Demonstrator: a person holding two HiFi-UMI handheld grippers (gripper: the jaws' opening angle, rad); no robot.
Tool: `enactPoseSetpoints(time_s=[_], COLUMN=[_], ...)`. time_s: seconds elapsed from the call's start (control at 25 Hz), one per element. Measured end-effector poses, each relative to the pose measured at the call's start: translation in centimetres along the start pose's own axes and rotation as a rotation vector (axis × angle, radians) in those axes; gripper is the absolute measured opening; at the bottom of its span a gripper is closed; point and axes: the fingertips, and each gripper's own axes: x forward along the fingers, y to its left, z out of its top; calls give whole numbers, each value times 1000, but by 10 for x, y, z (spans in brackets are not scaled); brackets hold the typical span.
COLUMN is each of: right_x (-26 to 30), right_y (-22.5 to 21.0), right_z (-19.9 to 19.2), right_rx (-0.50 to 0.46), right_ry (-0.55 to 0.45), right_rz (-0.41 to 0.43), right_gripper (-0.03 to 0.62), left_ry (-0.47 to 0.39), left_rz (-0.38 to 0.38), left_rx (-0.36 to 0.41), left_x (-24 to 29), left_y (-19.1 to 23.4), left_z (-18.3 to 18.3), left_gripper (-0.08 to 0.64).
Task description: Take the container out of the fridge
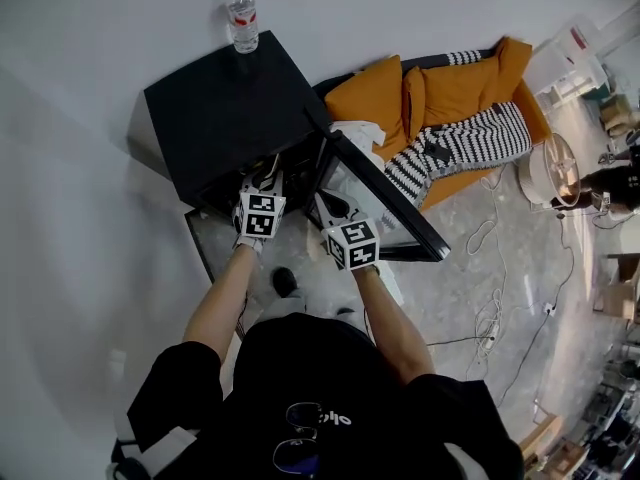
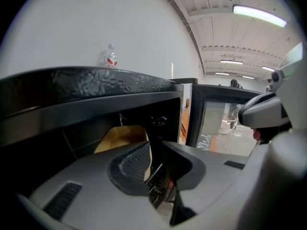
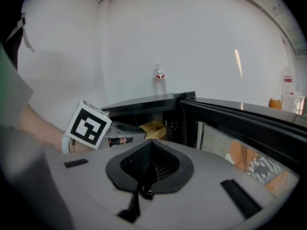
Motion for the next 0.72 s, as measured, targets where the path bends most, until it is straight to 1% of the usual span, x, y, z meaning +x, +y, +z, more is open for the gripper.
enactPoseSetpoints(time_s=[0.36, 0.52, 0.6, 0.72], right_x=[-8, -9, -12, -16], right_y=[-12, -14, -14, -13], right_z=[0, 0, -2, -4], right_rx=[10, 12, 14, 12], right_ry=[-4, -3, -2, 0], right_rz=[-46, -55, -60, -63], right_gripper=[8, 7, 6, 8], left_ry=[120, 150, 159, 176], left_rz=[22, 33, 39, 74], left_rx=[30, 32, 46, 85], left_x=[18, 23, 23, 21], left_y=[3, 7, 7, 9], left_z=[-13, -20, -23, -24], left_gripper=[70, 70, 69, 69])
